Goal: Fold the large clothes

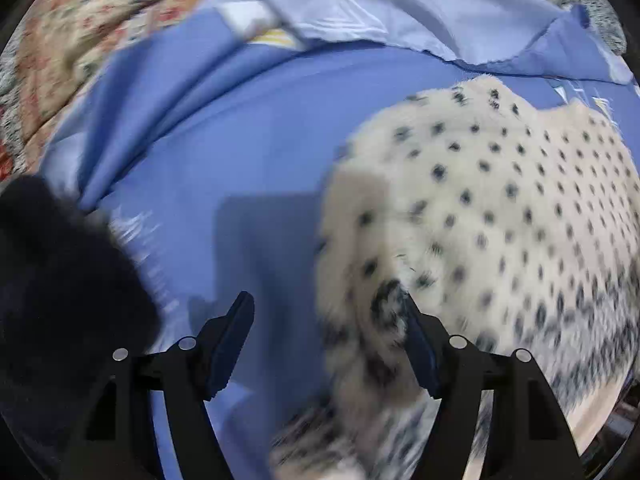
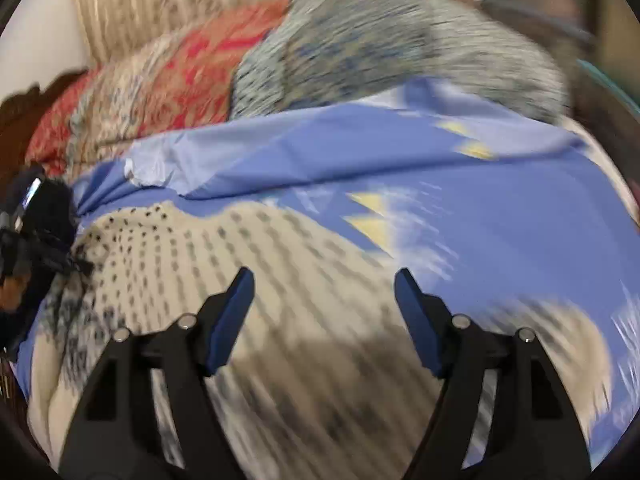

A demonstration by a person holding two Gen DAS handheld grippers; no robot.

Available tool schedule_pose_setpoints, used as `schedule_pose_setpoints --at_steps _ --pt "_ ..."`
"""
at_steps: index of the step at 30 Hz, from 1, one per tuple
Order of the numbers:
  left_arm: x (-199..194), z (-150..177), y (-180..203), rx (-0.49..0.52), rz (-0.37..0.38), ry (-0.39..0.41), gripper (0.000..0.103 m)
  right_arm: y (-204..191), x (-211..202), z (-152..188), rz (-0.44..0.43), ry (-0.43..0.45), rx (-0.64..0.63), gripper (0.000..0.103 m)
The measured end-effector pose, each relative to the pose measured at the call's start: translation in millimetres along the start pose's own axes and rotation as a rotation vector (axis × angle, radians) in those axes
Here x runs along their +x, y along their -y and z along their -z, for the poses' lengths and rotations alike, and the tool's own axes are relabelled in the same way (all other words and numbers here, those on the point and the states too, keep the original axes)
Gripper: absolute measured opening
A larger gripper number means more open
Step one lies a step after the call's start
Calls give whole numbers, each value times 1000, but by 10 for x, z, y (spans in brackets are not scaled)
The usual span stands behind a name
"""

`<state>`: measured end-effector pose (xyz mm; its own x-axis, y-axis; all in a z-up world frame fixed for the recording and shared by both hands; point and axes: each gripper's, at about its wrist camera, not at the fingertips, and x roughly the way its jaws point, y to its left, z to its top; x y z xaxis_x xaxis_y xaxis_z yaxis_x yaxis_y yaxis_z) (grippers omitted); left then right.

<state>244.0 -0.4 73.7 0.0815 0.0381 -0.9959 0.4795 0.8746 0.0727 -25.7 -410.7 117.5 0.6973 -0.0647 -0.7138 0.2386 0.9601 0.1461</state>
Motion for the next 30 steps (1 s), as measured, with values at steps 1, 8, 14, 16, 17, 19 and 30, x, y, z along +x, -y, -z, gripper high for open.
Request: schedule_pose_setpoints --at_steps 1,8,14,16,17,19,30 --pt "-77 95 -93 -8 20 9 89 281 -321 225 36 39 56 70" --pt "-645 1037 -804 -205 168 191 89 1577 -1228 1521 249 -5 345 77" --pt "-500 1889 -628 -304 263 198 89 1656 -1096 1920 87 -154 428 7" --pt "-388 2176 -502 -313 266 176 89 1768 -1174 1797 115 -115 459 7" --pt "-364 2308 -471 -318 263 166 89 1964 -1352 1635 189 -49 486 7" --pt "-337 2485 -411 -327 262 162 89 2497 -1825 1344 335 101 611 7" --pt "-548 2837 -143 -293 333 238 89 1401 -2222 178 122 122 287 8"
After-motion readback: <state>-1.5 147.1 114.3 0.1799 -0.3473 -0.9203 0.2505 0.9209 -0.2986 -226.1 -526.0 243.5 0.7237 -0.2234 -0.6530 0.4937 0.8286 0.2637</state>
